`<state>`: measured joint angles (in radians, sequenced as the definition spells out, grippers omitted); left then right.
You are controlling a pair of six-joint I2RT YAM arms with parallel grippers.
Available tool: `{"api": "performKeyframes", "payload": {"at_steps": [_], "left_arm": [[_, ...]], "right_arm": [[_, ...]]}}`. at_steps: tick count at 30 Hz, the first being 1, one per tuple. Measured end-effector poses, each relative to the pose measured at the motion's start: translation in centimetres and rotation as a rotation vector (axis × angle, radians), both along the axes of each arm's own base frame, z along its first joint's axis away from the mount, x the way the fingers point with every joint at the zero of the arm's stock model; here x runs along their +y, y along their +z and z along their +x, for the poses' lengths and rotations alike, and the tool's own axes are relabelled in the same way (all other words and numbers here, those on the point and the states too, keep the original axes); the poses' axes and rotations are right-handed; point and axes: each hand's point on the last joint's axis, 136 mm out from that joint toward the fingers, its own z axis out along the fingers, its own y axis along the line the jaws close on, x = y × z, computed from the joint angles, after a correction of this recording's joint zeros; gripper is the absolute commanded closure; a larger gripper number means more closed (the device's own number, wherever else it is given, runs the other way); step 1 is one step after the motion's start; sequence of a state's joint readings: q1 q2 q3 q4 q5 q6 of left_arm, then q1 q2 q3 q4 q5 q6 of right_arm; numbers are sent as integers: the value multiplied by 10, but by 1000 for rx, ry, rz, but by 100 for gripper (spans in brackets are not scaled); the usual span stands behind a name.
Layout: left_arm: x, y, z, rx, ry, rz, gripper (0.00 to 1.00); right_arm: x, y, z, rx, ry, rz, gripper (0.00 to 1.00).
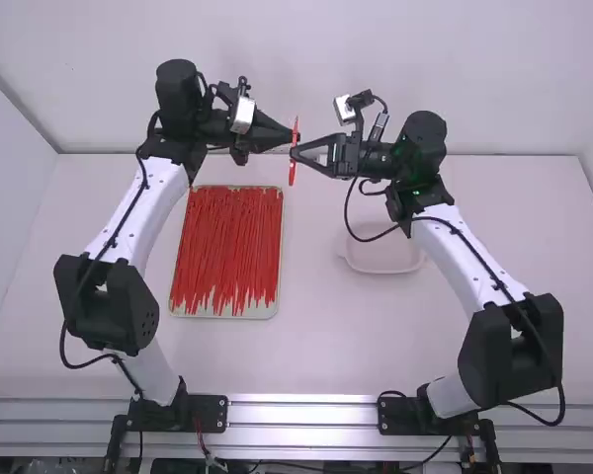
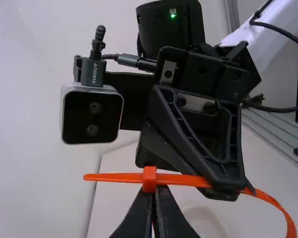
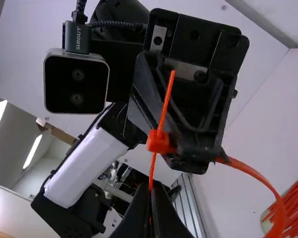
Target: Fasten the cable tie
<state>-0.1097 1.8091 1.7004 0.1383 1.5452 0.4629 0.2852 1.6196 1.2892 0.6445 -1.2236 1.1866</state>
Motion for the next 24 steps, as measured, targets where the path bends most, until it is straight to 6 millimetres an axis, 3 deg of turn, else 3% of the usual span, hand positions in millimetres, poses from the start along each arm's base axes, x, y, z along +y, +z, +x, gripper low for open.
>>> {"api": "performKeyframes", "payload": {"at_steps": [24], "left_arm": [[-1,-8,3,10,20,7,98]], "right_arm": [[-1,0,4,69,-19,7,100]]}}
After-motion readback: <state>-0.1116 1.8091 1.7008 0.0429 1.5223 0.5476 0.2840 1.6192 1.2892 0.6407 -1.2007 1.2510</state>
